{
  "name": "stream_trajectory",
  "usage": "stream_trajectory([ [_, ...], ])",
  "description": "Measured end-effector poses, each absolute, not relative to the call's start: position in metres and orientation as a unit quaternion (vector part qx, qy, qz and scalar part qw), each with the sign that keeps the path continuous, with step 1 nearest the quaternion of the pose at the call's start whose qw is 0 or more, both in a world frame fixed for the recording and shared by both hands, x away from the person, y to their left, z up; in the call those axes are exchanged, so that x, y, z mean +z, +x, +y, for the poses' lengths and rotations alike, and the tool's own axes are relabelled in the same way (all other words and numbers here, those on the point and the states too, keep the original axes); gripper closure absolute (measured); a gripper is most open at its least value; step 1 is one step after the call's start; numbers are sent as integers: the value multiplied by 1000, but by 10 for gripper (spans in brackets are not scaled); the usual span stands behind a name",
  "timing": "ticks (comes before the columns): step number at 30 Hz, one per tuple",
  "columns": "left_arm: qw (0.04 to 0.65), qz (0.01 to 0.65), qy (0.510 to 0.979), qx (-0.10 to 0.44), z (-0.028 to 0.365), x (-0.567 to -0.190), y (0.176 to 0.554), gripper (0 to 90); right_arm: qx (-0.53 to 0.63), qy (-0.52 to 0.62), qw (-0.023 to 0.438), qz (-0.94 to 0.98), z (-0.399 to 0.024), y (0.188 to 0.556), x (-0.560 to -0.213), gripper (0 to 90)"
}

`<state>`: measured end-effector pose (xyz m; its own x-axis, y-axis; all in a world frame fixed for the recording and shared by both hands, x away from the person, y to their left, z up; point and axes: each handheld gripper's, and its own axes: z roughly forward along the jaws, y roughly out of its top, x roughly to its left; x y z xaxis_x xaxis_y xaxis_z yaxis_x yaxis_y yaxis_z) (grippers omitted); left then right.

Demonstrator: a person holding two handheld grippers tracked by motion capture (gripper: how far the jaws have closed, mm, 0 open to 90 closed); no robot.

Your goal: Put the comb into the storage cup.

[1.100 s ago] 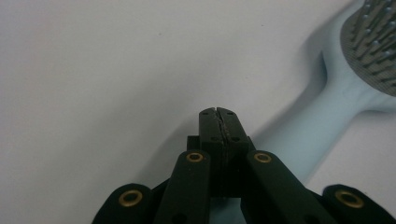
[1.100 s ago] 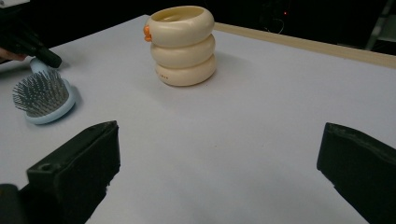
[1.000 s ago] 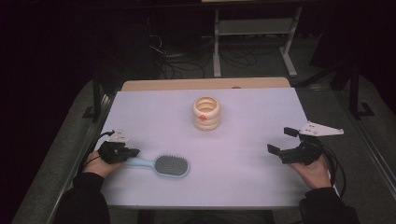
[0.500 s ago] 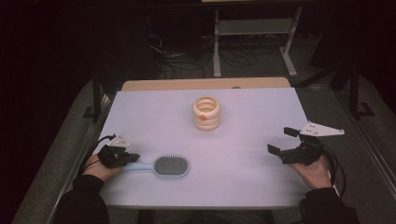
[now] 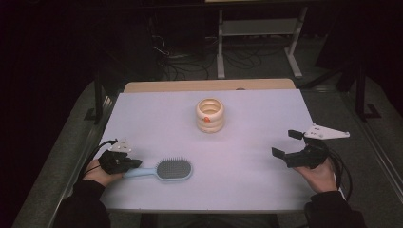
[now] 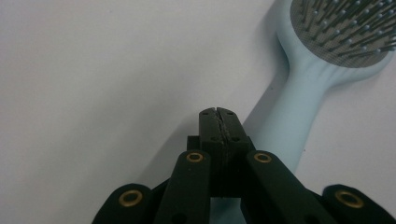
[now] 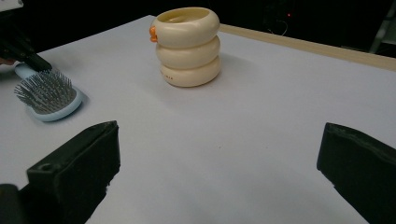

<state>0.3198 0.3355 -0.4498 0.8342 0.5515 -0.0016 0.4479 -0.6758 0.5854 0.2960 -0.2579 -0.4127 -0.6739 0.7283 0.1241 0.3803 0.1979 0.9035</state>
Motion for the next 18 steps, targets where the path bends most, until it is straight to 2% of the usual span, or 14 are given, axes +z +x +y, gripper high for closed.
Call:
stream_trajectory([
  [11, 289, 268, 916, 77, 337, -449, 315, 900, 517, 366, 166, 756, -258, 296, -413, 0],
  [18, 295, 264, 914, 89, 340, -441, 310, 900, 516, 365, 165, 757, -257, 296, -413, 0],
])
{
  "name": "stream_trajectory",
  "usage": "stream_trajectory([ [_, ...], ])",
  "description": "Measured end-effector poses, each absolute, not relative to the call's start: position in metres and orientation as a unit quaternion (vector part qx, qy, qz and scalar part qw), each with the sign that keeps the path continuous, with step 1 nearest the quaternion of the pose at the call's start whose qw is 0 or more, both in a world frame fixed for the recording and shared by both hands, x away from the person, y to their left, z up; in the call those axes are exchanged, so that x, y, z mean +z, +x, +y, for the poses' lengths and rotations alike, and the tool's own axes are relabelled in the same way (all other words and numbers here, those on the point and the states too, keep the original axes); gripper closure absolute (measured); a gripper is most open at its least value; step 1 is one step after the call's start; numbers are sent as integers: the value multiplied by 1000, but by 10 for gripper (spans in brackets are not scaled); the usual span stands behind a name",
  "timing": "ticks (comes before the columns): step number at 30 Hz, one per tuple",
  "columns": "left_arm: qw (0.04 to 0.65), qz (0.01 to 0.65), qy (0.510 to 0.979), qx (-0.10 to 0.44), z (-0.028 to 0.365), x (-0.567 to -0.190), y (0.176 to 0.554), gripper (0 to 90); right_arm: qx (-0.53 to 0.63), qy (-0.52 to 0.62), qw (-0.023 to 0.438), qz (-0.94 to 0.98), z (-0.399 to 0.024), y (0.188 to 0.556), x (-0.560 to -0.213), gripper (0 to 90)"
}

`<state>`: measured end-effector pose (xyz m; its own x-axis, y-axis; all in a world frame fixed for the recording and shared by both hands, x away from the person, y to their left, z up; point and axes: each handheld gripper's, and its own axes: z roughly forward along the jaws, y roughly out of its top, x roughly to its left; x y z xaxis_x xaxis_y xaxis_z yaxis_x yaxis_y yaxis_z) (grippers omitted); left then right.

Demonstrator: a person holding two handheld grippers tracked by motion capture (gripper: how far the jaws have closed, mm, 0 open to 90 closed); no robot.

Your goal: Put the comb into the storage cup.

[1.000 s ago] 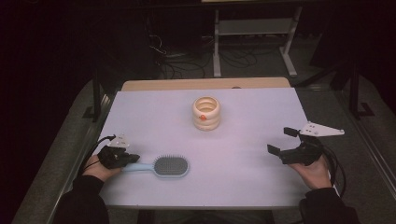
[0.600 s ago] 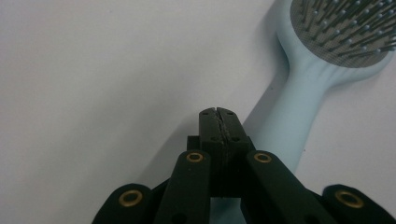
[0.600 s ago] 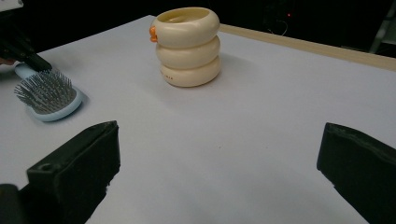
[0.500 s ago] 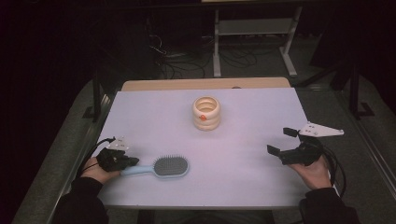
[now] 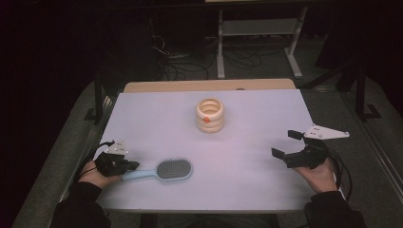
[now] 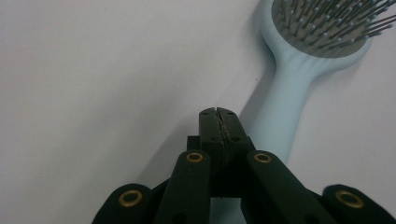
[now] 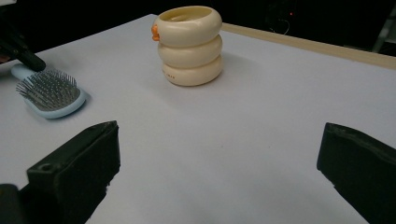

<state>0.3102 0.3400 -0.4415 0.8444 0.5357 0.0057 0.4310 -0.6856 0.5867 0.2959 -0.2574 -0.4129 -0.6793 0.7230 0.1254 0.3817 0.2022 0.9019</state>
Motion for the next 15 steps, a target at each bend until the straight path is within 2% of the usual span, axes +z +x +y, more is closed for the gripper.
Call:
stream_trajectory([
  [15, 301, 236, 916, 121, 337, -418, 301, 891, 517, 362, 164, 758, -257, 296, -413, 0],
])
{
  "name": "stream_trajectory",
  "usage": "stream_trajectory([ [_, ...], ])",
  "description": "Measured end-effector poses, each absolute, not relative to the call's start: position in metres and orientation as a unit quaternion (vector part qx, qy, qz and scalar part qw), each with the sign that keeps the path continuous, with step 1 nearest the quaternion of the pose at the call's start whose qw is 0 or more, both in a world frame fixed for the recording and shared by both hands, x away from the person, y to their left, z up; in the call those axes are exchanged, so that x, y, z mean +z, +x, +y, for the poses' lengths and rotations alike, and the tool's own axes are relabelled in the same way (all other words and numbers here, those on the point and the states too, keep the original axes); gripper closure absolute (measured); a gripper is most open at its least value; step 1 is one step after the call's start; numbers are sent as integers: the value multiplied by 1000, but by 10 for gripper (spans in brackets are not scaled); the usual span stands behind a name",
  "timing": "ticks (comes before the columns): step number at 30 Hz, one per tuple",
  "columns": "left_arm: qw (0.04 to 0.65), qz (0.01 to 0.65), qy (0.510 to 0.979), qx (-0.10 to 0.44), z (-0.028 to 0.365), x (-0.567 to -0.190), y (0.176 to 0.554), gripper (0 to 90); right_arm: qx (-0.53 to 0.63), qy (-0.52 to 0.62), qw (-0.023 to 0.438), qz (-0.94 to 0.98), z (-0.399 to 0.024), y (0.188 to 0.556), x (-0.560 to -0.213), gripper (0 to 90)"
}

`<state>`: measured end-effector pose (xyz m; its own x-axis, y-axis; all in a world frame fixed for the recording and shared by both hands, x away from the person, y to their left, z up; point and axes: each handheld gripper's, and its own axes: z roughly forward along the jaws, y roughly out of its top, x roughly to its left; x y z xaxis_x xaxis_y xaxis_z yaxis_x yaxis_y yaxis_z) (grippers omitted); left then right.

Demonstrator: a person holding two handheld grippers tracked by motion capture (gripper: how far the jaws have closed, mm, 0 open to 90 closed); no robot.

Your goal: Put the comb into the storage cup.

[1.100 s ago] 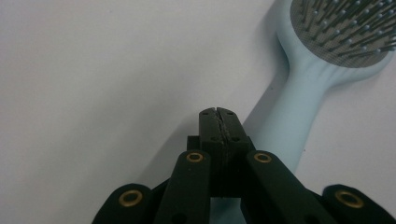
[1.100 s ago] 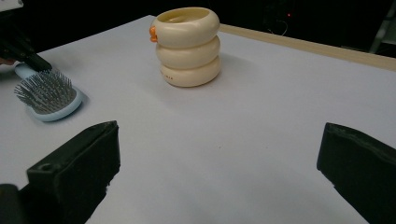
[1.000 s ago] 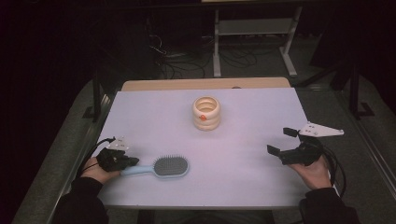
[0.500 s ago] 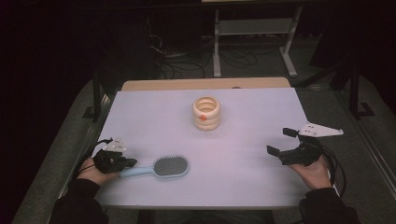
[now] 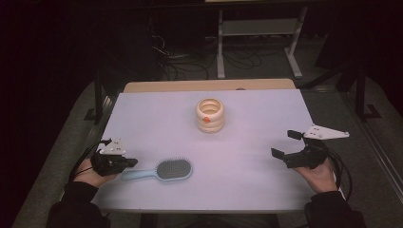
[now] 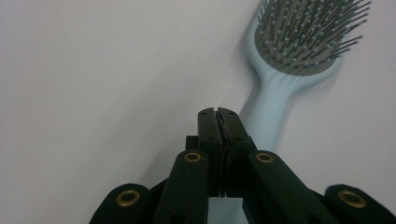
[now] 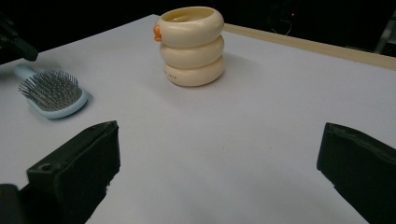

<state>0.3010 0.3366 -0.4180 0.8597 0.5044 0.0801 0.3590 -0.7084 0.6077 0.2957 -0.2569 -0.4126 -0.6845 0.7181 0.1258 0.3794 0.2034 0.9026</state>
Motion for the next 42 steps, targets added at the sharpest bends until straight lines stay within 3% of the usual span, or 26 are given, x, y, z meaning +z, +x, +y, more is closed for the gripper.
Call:
stream_trajectory([
  [10, 293, 192, 927, 133, 322, -404, 298, 884, 519, 360, 163, 758, -257, 295, -412, 0],
  [24, 235, 146, 956, 101, 301, -414, 301, 870, 515, 361, 162, 760, -256, 295, -413, 0],
  [29, 224, 142, 959, 96, 296, -415, 301, 797, 515, 361, 160, 761, -256, 295, -413, 0],
  [42, 212, 130, 965, 85, 289, -420, 306, 485, 516, 361, 157, 761, -256, 296, -413, 0],
])
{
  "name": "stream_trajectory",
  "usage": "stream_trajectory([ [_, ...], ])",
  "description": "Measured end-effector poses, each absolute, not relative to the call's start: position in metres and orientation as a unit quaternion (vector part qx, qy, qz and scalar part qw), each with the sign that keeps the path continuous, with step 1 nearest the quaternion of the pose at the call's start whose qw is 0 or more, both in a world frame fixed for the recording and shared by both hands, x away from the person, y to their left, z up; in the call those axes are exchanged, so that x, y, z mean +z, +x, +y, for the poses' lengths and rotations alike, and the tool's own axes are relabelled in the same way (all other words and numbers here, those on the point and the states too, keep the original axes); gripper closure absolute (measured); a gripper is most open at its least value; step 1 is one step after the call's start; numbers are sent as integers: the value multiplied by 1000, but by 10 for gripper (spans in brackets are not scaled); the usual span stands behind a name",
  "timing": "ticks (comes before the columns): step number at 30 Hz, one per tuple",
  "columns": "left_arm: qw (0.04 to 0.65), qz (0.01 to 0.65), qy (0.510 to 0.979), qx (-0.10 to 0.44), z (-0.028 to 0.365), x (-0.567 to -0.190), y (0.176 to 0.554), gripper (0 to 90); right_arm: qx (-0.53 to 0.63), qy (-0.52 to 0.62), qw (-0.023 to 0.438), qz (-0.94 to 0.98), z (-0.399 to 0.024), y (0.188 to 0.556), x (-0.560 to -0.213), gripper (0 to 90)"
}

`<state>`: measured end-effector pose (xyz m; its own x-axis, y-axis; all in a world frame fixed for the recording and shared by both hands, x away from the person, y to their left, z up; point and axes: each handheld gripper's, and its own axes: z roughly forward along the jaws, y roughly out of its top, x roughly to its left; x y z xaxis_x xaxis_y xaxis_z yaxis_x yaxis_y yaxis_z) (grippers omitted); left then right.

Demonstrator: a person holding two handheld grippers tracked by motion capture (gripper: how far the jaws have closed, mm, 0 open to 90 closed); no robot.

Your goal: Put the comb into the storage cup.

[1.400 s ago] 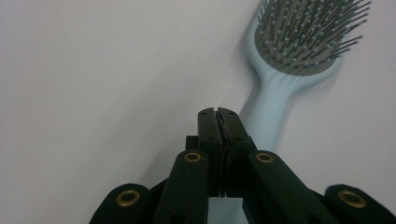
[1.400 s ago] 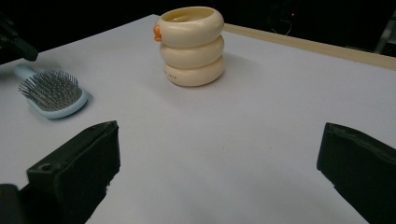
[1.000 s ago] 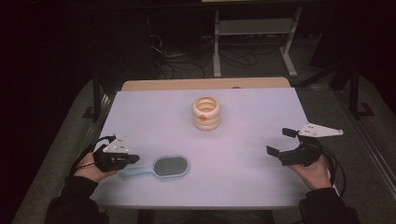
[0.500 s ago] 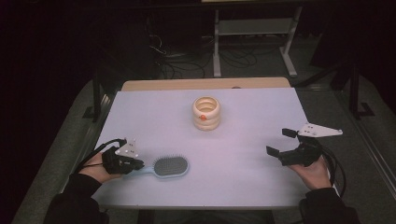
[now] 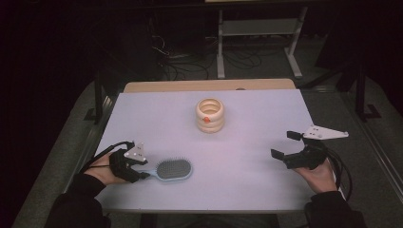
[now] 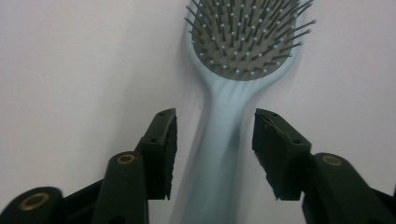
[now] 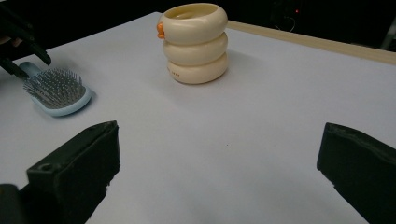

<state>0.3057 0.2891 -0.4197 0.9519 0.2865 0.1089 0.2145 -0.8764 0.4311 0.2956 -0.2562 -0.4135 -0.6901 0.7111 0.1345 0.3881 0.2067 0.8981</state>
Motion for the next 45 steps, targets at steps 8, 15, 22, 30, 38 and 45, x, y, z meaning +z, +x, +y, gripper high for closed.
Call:
stream_trajectory([
  [8, 203, 103, 972, 67, 285, -426, 309, 420, 513, 360, 156, 763, -256, 296, -414, 0],
  [15, 203, 105, 972, 54, 283, -433, 313, 413, 514, 360, 154, 763, -256, 296, -414, 0],
  [22, 203, 106, 973, 31, 282, -436, 318, 494, 514, 360, 153, 764, -255, 296, -414, 0],
  [30, 202, 109, 973, 26, 281, -440, 321, 548, 514, 360, 153, 763, -256, 296, -414, 0],
  [38, 202, 111, 973, 22, 283, -440, 322, 629, 513, 359, 153, 764, -256, 296, -414, 0],
  [45, 219, 118, 968, 17, 287, -443, 323, 662, 512, 359, 154, 765, -255, 296, -414, 0],
])
